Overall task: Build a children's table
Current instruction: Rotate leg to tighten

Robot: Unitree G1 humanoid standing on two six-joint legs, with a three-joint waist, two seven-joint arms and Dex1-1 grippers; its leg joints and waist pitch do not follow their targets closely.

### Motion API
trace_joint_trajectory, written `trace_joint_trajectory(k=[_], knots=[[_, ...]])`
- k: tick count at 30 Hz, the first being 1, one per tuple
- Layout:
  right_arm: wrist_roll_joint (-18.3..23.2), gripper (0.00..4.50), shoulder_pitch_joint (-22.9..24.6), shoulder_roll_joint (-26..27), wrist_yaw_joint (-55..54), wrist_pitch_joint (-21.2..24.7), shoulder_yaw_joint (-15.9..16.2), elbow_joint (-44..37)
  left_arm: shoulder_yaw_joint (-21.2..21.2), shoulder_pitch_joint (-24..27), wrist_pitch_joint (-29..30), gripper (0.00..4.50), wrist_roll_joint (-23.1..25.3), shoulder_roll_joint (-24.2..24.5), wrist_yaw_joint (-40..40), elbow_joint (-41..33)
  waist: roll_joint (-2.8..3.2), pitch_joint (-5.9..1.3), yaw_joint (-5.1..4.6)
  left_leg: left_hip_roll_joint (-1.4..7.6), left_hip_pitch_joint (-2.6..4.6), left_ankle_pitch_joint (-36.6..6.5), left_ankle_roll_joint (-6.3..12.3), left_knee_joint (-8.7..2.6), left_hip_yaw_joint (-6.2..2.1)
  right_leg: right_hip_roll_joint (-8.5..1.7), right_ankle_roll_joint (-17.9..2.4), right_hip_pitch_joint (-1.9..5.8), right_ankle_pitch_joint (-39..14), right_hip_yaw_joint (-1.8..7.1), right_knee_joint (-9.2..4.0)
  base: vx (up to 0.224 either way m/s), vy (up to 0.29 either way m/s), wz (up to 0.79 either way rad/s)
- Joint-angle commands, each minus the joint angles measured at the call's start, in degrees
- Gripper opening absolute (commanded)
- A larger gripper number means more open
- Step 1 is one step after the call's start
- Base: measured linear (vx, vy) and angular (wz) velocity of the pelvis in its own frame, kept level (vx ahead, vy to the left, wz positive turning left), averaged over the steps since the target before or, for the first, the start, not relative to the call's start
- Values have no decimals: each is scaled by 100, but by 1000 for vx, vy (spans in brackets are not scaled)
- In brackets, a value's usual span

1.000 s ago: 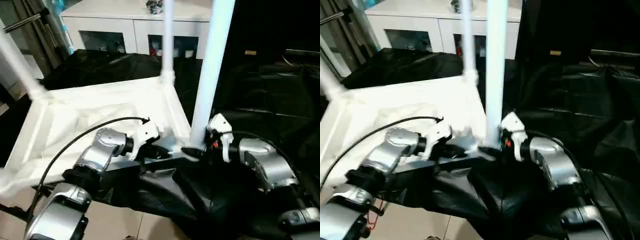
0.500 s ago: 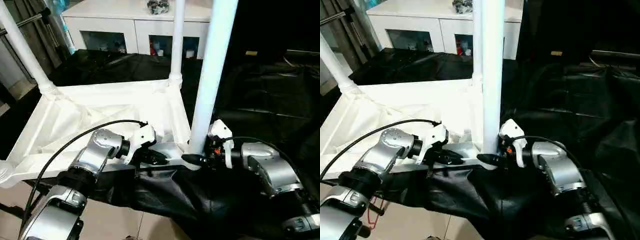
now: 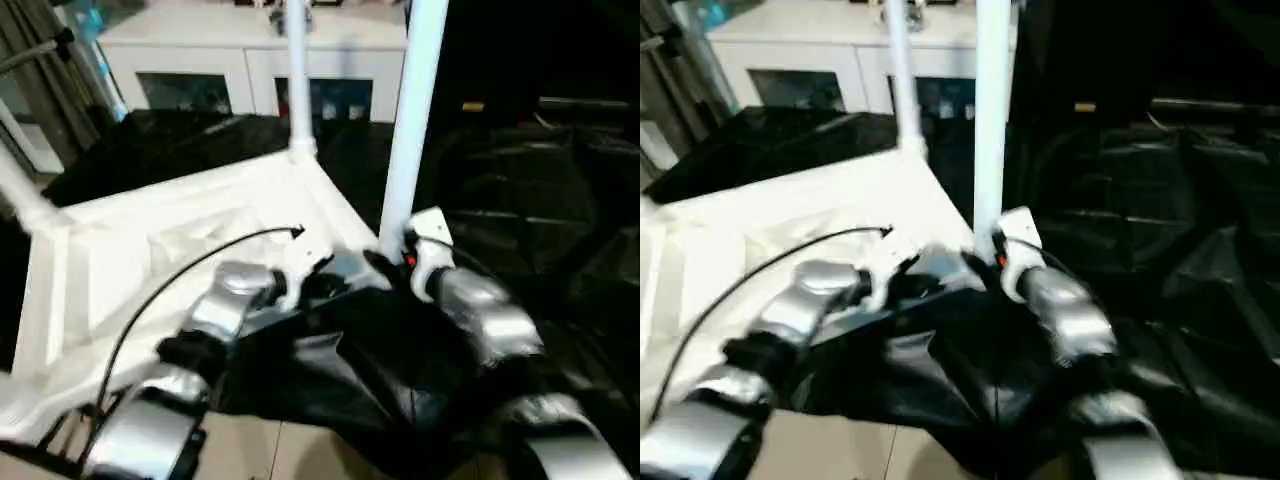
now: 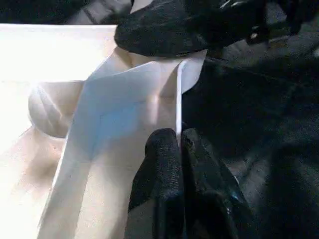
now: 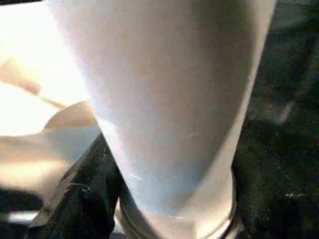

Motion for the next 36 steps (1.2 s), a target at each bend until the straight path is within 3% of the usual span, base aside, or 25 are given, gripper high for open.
trace_joint_trajectory(k=[1,2,5,7,12,16,23,28,36], knots=[[75,305,78,452,206,204,362,291,-185,-107,-50,0,-129,-443,-15,-156,-74,-283,4,541,93,-1706,138,-449,-306,-644,-1261,93,-1614,361,-474,0,0,0],[175,347,76,460,351,236,329,240,-197,-70,-52,0,-145,-441,-76,-206,-75,-284,9,541,82,-1643,168,-449,-305,-642,-1275,106,-1548,360,-462,0,0,0],[189,347,90,349,715,198,408,102,-258,44,-101,0,-206,-362,-365,-346,-90,-287,19,545,55,-1472,289,-448,-299,-641,-1320,134,-1385,350,-441,0,0,0],[234,377,179,136,1354,238,604,-168,-327,151,-155,0,-266,-238,-703,-476,-91,-297,35,554,39,-1372,377,-434,-297,-647,-1327,161,-1318,347,-427,0,0,0],[387,377,397,-281,2415,391,908,-652,-386,213,-200,0,-312,-37,-1092,-546,-88,-328,97,568,12,-850,635,-392,-271,-629,-1464,196,-614,320,-338,0,0,0],[477,377,569,-757,3268,396,1142,-942,-476,233,-304,0,-293,209,-1505,-566,-80,-335,205,579,28,-762,706,-367,-251,-622,-1453,198,-580,300,-340,0,0,0],[549,377,887,-1349,4437,643,1420,-1573,-603,296,-350,0,-325,598,-2400,-742,-79,-311,306,608,56,-996,596,-403,-253,-616,-1385,162,-944,312,-355,0,0,0],[510,345,977,-1499,4671,674,1598,-1720,-648,319,-330,0,-379,713,-2670,-796,-81,-297,314,613,85,-1192,360,-425,-263,-635,-1345,145,-1311,327,-392,0,0,0],[488,273,1067,-1458,4713,765,1602,-1870,-667,363,-308,0,-367,744,-2726,-818,-86,-319,327,600,67,-928,452,-401,-256,-629,-1397,159,-944,317,-354,0,0,0]])
